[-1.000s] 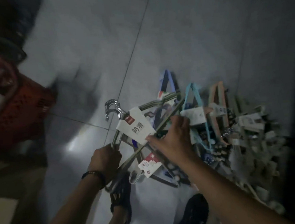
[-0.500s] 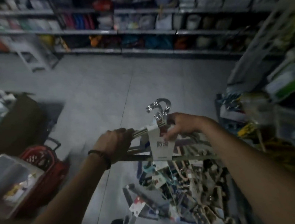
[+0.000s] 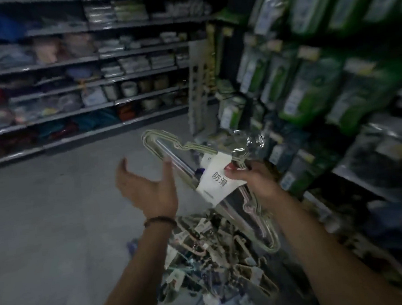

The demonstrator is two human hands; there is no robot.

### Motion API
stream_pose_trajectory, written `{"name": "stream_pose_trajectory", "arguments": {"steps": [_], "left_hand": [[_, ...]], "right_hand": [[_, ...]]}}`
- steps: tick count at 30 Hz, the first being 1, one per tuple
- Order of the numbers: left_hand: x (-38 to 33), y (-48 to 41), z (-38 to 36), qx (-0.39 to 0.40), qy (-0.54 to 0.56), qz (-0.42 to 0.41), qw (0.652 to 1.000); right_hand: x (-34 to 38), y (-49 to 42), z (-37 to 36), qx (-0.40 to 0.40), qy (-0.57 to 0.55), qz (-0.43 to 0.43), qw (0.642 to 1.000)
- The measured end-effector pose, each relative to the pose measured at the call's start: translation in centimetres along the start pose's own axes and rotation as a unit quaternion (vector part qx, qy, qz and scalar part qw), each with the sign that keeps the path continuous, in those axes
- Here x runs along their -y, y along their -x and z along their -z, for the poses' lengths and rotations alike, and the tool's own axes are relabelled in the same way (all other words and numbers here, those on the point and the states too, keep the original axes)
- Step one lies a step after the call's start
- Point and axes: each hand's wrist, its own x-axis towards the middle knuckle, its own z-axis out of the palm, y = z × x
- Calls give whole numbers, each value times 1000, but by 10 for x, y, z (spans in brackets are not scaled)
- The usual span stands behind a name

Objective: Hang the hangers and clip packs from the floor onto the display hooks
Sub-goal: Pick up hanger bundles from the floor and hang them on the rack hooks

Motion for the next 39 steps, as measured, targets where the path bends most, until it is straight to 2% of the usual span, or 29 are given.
{"name": "stream_pose_trajectory", "arguments": {"steps": [1, 2, 3, 4, 5, 8, 10, 13, 15, 17, 19, 21, 23, 26, 28, 29, 32, 36, 37, 39], "left_hand": [[-4, 22, -9, 77, 124, 124, 981], [-9, 42, -17, 184, 208, 217, 936], [-16, 63, -24, 303, 252, 267, 880], [-25, 82, -29, 397, 277, 277, 830], [-33, 99, -34, 447, 289, 266, 804], [-62, 140, -51, 477, 316, 241, 784], [-81, 168, -58, 509, 328, 238, 759], [-110, 219, -69, 550, 327, 230, 733], [-130, 259, -76, 571, 324, 223, 721], [-155, 302, -83, 585, 323, 207, 714], [-180, 348, -90, 595, 315, 188, 715], [-206, 400, -95, 608, 303, 167, 714], [-231, 455, -96, 626, 296, 144, 707], [-267, 537, -96, 666, 297, 99, 677], [-291, 591, -93, 687, 303, 48, 658], [-303, 617, -89, 697, 305, 22, 649], [-333, 682, -80, 729, 303, -16, 614], [-364, 742, -91, 771, 297, 31, 563], [-370, 756, -99, 773, 296, 30, 560], [-381, 784, -115, 764, 271, -34, 584]], "right_hand": [[1, 20, 7, -32, -32, -10, 999], [2, 38, 12, -50, -70, -22, 996], [3, 58, 16, -61, -99, -35, 993], [3, 75, 22, -73, -121, -47, 989], [1, 90, 28, -91, -137, -54, 985], [7, 145, 55, -176, -177, -35, 968], [14, 181, 78, -234, -164, -11, 958], [24, 238, 112, -276, -136, 26, 951], [29, 276, 138, -320, -79, 29, 944], [30, 315, 170, -388, 67, 19, 919], [31, 360, 204, -440, 242, -43, 864], [34, 408, 239, -496, 396, -111, 765], [47, 454, 273, -548, 477, -114, 677], [68, 507, 330, -603, 483, 28, 634], [77, 533, 370, -592, 526, 39, 609], [77, 545, 391, -586, 540, 30, 604], [74, 585, 444, -582, 508, 7, 634], [68, 640, 494, -602, 493, 20, 627], [65, 650, 506, -603, 490, 8, 630], [58, 665, 529, -609, 481, -31, 630]]}}
